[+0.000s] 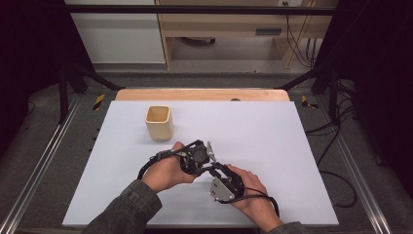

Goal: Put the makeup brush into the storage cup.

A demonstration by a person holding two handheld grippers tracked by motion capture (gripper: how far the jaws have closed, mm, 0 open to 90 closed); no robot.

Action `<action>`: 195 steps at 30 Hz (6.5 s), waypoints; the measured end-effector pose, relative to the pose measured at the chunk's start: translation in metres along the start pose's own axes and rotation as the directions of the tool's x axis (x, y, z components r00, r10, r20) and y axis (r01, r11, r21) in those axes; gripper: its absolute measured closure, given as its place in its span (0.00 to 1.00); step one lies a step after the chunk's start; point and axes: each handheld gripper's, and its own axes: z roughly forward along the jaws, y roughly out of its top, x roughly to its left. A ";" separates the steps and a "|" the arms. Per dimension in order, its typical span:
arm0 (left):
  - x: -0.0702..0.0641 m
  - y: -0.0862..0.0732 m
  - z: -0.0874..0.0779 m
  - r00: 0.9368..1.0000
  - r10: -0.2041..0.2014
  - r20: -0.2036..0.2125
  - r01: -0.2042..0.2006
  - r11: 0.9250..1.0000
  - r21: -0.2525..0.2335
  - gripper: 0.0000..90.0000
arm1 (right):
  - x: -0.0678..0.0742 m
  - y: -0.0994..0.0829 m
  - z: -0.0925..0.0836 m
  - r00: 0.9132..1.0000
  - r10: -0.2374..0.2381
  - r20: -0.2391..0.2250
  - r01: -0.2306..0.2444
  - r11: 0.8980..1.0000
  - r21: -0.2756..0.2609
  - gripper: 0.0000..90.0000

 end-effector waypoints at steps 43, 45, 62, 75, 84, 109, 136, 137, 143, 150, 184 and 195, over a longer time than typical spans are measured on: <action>0.026 -0.055 -0.036 0.941 -0.320 -0.106 0.185 0.752 -0.632 0.05 | -0.026 -0.037 -0.002 0.874 0.484 -0.038 -0.486 0.873 -0.041 0.88; 0.025 -0.055 -0.035 0.940 -0.324 -0.104 0.187 0.749 -0.636 0.04 | -0.026 -0.038 -0.002 0.869 0.493 -0.040 -0.494 0.868 -0.043 0.88; 0.012 -0.050 -0.016 0.930 -0.366 -0.031 0.231 0.650 -0.724 0.05 | -0.036 -0.043 -0.008 0.734 0.673 -0.085 -0.678 0.721 -0.144 0.88; 0.002 -0.033 0.002 0.933 -0.359 0.027 0.252 0.599 -0.760 0.06 | -0.037 -0.043 -0.009 0.666 0.732 -0.144 -0.745 0.644 -0.173 0.88; 0.002 -0.032 0.006 0.922 -0.383 0.060 0.287 0.572 -0.769 0.19 | -0.037 -0.043 -0.009 0.638 0.750 -0.177 -0.770 0.611 -0.185 0.88; -0.002 -0.023 0.019 0.907 -0.405 0.115 0.337 0.535 -0.775 0.68 | -0.034 -0.039 -0.008 0.613 0.754 -0.237 -0.790 0.582 -0.193 0.88; -0.005 -0.028 0.018 0.913 -0.402 0.063 0.294 0.545 -0.785 0.86 | -0.033 -0.036 -0.003 0.614 0.766 -0.189 -0.789 0.599 -0.137 0.43; -0.005 -0.028 0.018 0.913 -0.402 0.063 0.294 0.545 -0.785 0.86 | -0.033 -0.036 -0.003 0.614 0.766 -0.189 -0.789 0.599 -0.137 0.43; -0.001 -0.034 0.014 0.906 -0.422 0.028 0.282 0.556 -0.782 0.86 | -0.035 -0.036 -0.002 0.620 0.769 -0.156 -0.785 0.610 -0.109 0.23; 0.005 -0.043 0.007 0.897 -0.442 0.004 0.279 0.558 -0.782 0.86 | -0.038 -0.038 -0.003 0.613 0.776 -0.151 -0.790 0.607 -0.086 0.09; 0.040 -0.083 -0.040 0.847 -0.523 -0.093 0.252 0.550 -0.796 0.86 | -0.051 -0.074 -0.029 0.548 0.831 -0.099 -0.836 0.537 -0.115 0.04; 0.055 -0.096 -0.060 0.824 -0.552 -0.128 0.241 0.545 -0.803 0.86 | -0.053 -0.087 -0.039 0.529 0.845 -0.071 -0.845 0.518 -0.131 0.04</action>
